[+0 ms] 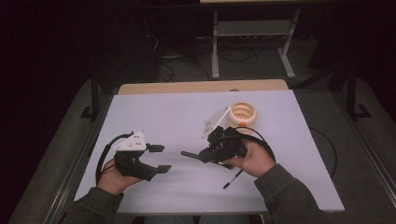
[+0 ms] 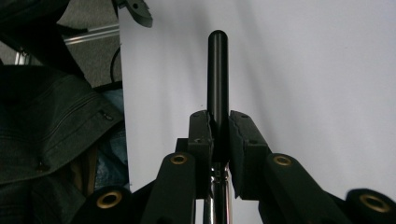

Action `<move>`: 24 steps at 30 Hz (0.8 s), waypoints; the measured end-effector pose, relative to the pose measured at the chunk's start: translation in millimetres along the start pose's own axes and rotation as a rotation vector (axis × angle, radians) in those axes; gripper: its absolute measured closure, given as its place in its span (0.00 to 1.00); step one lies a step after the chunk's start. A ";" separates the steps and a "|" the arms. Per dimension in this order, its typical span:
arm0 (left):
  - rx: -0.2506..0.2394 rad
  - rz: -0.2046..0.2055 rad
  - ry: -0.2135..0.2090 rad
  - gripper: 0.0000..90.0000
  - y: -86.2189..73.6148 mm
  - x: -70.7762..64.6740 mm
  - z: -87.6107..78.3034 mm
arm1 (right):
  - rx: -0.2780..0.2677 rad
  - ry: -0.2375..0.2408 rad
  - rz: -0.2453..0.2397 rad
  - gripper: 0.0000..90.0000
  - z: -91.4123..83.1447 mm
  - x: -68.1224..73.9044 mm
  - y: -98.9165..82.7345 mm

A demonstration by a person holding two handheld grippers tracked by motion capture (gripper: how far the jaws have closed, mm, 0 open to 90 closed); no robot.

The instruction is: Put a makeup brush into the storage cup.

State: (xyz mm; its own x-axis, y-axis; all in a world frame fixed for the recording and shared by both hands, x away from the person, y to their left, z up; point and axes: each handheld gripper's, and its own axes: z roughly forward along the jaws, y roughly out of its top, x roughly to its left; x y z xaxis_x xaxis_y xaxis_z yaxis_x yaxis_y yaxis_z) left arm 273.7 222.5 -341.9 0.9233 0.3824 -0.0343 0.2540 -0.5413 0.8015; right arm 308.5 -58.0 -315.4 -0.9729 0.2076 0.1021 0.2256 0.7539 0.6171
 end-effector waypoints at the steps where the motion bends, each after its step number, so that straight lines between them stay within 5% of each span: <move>1: 0.007 0.007 -0.004 0.34 1.5 -0.5 1.4 | 0.004 0.003 -0.011 0.88 0.9 0.3 -0.3; 15: 0.118 0.106 -0.090 0.48 18.1 -11.3 24.3 | 0.025 0.068 -0.036 0.87 22.3 3.3 -7.2; 24: 0.230 0.168 -0.161 0.62 22.7 -14.1 45.1 | 0.063 0.105 -0.069 0.88 39.4 8.3 -10.6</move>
State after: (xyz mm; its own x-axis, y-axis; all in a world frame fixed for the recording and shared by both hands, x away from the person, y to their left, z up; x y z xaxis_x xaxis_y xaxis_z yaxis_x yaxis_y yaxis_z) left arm 279.4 171.1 -350.2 0.9868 0.1601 -0.0221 0.1360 -0.7486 0.6489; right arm 300.1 -39.8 -351.8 -0.9855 0.0900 0.1442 0.1575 0.8025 0.5755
